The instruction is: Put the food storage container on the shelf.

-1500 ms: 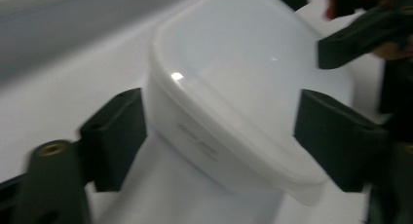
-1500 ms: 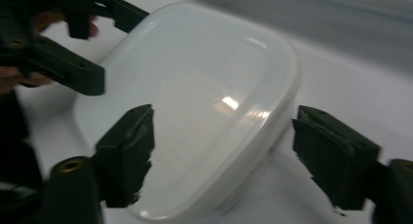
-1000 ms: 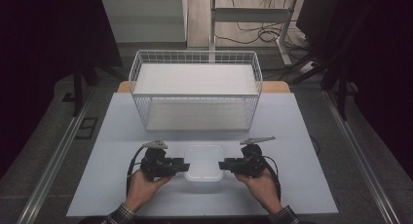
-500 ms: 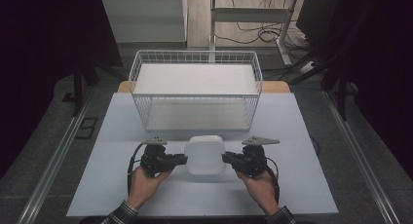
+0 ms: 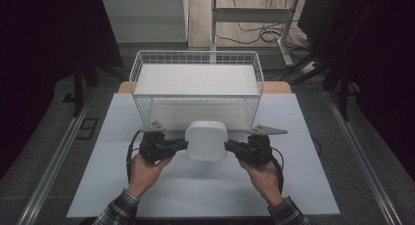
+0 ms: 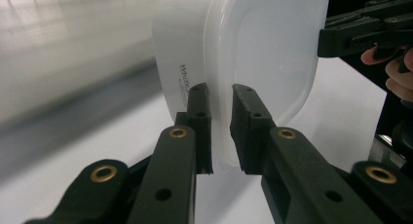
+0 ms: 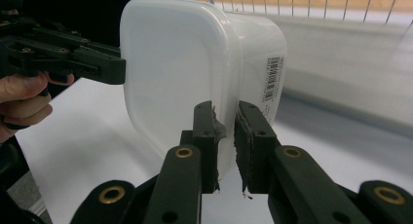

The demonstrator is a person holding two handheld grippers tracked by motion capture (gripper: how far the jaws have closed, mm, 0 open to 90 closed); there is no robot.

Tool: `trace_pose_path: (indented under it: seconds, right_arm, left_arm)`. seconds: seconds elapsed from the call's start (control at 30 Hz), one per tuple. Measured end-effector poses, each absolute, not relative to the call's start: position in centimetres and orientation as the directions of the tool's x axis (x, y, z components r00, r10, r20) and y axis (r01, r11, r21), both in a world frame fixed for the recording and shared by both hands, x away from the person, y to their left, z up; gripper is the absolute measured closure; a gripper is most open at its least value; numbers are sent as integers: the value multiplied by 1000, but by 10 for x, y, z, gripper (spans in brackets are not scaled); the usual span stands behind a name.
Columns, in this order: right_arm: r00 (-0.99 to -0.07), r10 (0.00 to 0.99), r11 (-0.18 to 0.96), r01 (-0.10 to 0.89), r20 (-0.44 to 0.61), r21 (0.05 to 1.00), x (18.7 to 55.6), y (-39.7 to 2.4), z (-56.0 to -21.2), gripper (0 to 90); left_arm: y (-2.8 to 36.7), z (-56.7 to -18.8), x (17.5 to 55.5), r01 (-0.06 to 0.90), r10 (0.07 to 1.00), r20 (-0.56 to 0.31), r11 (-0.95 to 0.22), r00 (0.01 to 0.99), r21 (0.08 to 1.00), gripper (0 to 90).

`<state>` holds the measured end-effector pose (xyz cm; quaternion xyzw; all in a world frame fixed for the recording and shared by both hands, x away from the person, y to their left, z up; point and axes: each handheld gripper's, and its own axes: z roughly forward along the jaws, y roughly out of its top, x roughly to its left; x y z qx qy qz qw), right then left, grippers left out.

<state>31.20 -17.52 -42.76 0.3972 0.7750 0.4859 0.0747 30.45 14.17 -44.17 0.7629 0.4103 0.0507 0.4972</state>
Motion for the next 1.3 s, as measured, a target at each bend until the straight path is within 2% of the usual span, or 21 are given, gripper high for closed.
trace_pose_path:
  seconds: [0.93,1.3]
  right_arm:
    - [-726,659,188,410,195,892,358,-153,-327,788]
    - [-713,674,171,404,192,899,388,-142,-298,783]
  left_arm:
    - [163,-342,336,473,714,-265,-104,648,875,793]
    - [169,-309,366,472,733,-252,-106,632,875,791]
